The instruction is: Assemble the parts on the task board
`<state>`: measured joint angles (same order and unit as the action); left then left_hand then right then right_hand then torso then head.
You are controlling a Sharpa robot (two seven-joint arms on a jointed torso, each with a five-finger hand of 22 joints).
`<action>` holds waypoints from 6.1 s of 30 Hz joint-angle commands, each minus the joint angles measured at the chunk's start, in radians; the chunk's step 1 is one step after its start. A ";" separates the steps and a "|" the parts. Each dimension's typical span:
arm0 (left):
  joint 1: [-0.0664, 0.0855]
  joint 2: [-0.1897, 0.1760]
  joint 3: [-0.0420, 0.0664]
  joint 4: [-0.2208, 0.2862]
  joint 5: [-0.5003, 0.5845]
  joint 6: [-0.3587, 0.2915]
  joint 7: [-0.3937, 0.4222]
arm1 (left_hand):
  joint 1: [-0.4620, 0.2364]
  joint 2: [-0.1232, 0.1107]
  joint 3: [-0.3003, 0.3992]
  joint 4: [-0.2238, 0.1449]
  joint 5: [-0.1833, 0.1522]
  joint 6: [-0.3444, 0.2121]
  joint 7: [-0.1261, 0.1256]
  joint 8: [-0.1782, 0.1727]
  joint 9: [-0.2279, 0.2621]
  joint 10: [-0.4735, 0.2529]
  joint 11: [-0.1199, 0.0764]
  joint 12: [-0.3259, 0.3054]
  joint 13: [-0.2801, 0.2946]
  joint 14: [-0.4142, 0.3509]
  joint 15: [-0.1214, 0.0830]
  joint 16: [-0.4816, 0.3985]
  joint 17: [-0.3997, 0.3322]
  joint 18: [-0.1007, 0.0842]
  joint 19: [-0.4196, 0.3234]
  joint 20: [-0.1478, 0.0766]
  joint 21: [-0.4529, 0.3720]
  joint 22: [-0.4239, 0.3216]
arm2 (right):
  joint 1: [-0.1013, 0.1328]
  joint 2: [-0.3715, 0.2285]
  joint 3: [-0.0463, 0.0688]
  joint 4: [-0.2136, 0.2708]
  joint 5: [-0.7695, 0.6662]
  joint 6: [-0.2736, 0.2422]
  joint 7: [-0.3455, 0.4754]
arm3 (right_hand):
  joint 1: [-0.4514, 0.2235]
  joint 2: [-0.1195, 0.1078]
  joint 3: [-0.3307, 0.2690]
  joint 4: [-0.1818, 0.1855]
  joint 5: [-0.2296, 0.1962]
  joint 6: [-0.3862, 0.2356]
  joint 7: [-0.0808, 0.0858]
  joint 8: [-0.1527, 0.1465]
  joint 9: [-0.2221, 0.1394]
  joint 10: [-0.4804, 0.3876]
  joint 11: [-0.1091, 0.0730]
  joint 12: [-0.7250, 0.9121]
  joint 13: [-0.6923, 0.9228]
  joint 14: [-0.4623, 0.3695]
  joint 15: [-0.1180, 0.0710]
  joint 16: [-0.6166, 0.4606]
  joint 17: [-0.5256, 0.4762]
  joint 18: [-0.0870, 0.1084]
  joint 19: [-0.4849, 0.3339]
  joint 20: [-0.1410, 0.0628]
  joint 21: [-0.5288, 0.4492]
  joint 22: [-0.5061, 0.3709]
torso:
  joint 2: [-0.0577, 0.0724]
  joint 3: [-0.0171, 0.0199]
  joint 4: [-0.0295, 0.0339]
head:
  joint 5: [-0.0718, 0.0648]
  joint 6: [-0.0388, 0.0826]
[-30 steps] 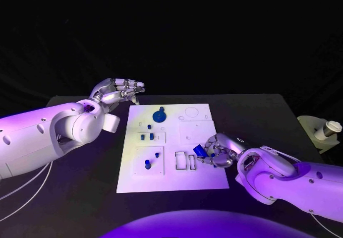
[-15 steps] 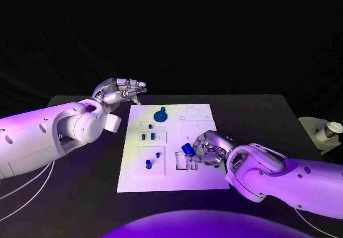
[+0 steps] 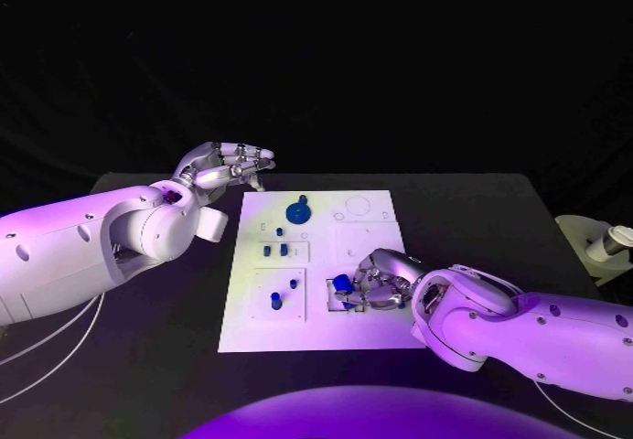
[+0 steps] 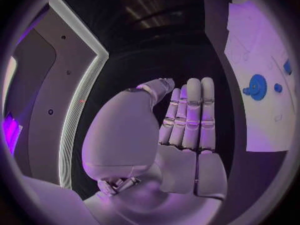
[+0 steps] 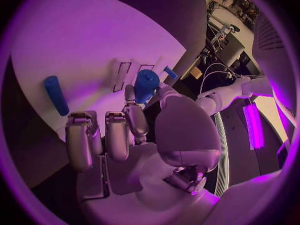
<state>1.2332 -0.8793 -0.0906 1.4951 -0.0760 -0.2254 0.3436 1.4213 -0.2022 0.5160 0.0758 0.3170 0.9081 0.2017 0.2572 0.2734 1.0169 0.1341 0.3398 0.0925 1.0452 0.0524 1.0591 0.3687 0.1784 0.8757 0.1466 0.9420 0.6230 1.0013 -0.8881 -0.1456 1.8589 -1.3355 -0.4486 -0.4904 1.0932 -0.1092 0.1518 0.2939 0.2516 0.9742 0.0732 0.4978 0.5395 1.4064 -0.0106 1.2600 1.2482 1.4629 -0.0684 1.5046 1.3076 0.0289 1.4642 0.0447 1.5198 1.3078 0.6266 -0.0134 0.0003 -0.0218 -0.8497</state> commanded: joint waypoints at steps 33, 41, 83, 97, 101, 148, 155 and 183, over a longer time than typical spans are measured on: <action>0.001 -0.005 0.001 0.008 0.005 0.016 0.001 | -0.004 0.006 -0.003 0.005 0.000 -0.006 0.000 0.009 -0.002 -0.008 -0.002 0.009 -0.002 -0.006 0.002 0.004 -0.002 0.006 0.009 0.001 -0.006 -0.004 | -0.001 0.018 0.000 -0.018 -0.105 -0.012 -0.007 | -0.133 0.027 -0.267 0.002 -0.198 0.001 -0.014 0.036 0.008 0.003 -0.003 -0.040 0.013 0.072 -0.007 -0.002 0.071 -0.015 0.080 -0.009 -0.011 0.244 | 0.000 0.0020 -0.0018 | 0.006 -0.001; 0.001 -0.008 0.001 0.008 0.005 0.016 0.001 | -0.004 0.006 -0.003 0.005 0.000 -0.006 0.000 0.009 -0.002 -0.008 -0.002 0.009 -0.002 -0.006 0.002 0.004 -0.002 0.006 0.009 0.001 -0.006 -0.004 | -0.001 -0.019 0.000 0.029 -0.118 0.000 0.025 | 0.044 0.059 -0.271 -0.007 -0.138 0.006 -0.020 0.048 0.007 0.021 -0.008 -0.021 0.042 0.078 -0.011 0.007 0.096 -0.019 0.088 -0.012 0.008 0.250 | -0.001 0.0014 -0.0030 | 0.007 0.001; 0.001 -0.013 0.001 0.009 0.004 0.016 -0.004 | -0.001 0.008 -0.002 0.004 0.000 -0.006 0.000 0.010 -0.002 -0.008 -0.002 0.011 -0.002 -0.006 0.002 0.004 -0.003 0.006 0.009 0.000 -0.007 -0.005 | -0.003 0.002 0.000 -0.005 -0.152 0.061 0.016 | 0.317 0.060 -0.263 -0.012 -0.155 0.025 -0.027 0.038 -0.024 0.039 -0.016 -0.007 0.080 0.082 -0.018 0.018 0.128 -0.024 0.098 -0.019 0.030 0.257 | 0.000 0.0009 -0.0008 | 0.008 -0.010; 0.001 -0.012 0.001 0.007 0.004 0.016 -0.003 | -0.001 0.008 -0.002 0.004 0.000 -0.006 0.000 0.010 -0.002 -0.008 -0.002 0.011 -0.002 -0.006 0.002 0.004 -0.003 0.006 0.009 0.000 -0.007 -0.005 | 0.002 -0.064 0.002 0.029 -0.116 -0.053 0.074 | 0.279 0.060 -0.260 -0.002 -0.145 0.010 -0.017 0.025 -0.034 0.022 -0.008 -0.047 0.056 0.078 -0.012 0.010 0.109 -0.018 0.086 -0.015 0.004 0.249 | -0.003 0.0017 -0.0034 | 0.005 -0.005; 0.001 -0.011 0.000 0.005 0.004 0.016 -0.003 | -0.001 0.008 -0.002 0.004 0.000 -0.006 0.000 0.010 -0.002 -0.008 -0.002 0.011 -0.002 -0.006 0.002 0.004 -0.003 0.006 0.009 0.000 -0.007 -0.005 | 0.022 -0.129 0.004 0.051 -0.076 -0.049 0.093 | 0.282 0.061 -0.248 -0.004 -0.129 -0.016 -0.006 0.001 -0.046 0.016 0.001 -0.060 0.050 0.077 -0.005 0.007 0.104 -0.017 0.083 -0.010 -0.003 0.247 | -0.004 0.0015 -0.0060 | 0.000 -0.002; 0.001 -0.013 -0.002 0.008 0.003 0.024 -0.004 | 0.000 0.009 -0.001 0.004 0.001 -0.007 0.001 0.012 -0.003 -0.010 -0.002 0.013 -0.003 -0.007 0.001 0.005 -0.003 0.006 0.011 0.000 -0.008 -0.005 | -0.052 -0.137 -0.003 -0.051 -0.201 0.063 -0.007 | 0.390 0.119 -0.100 -0.032 -0.107 0.033 -0.014 -0.096 -0.098 0.016 -0.006 -0.078 0.052 0.079 -0.008 0.010 0.115 -0.019 0.088 -0.007 0.007 0.250 | -0.005 0.0031 -0.0102 | -0.015 -0.014; 0.001 -0.015 -0.002 0.010 0.001 0.028 -0.009 | 0.000 0.009 -0.001 0.004 0.001 -0.007 0.001 0.012 -0.003 -0.010 -0.002 0.013 -0.003 -0.007 0.001 0.005 -0.003 0.006 0.011 0.000 -0.008 -0.005 | -0.057 -0.130 -0.004 -0.057 -0.305 0.132 -0.028 | 0.432 0.046 0.019 -0.054 -0.103 0.051 -0.011 -0.107 -0.100 0.012 -0.006 -0.092 0.049 0.079 -0.008 0.010 0.118 -0.018 0.086 -0.011 0.004 0.249 | -0.006 0.0031 -0.0103 | -0.013 -0.017; 0.001 -0.016 -0.002 0.010 -0.006 0.030 -0.021 | 0.003 0.009 0.001 0.002 0.002 -0.009 0.001 0.012 -0.004 -0.012 -0.002 0.014 -0.003 -0.007 0.001 0.004 -0.004 0.006 0.011 0.000 -0.008 -0.005 | -0.049 -0.119 -0.003 -0.016 -0.316 0.004 -0.039 | 0.286 -0.063 0.419 -0.117 0.017 0.043 -0.009 -0.070 -0.033 0.037 -0.004 -0.081 0.068 0.083 -0.007 0.016 0.138 -0.025 0.098 -0.010 0.032 0.257 | -0.006 0.0032 -0.0098 | -0.007 -0.015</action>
<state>1.2333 -0.8968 -0.0935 1.5024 -0.0787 -0.2101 0.3213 1.4231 -0.2004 0.5160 0.0757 0.3170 0.9082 0.2017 0.2647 0.2707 1.0129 0.1308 0.3483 0.0900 1.0452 0.0524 1.0591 0.3655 0.1783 0.8829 0.1466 0.9381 0.6190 0.9534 -1.0081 -0.1480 1.8380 -1.7090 -0.4040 -0.5148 1.3875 -0.1730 0.3975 0.3480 0.2649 1.0215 0.0642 0.4224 0.4950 1.4449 -0.0221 1.1789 1.3061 1.4663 -0.0756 1.5162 1.3073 0.0143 1.4644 0.0376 1.5470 1.3075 0.6207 -0.0096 -0.0100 -0.0307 -0.8663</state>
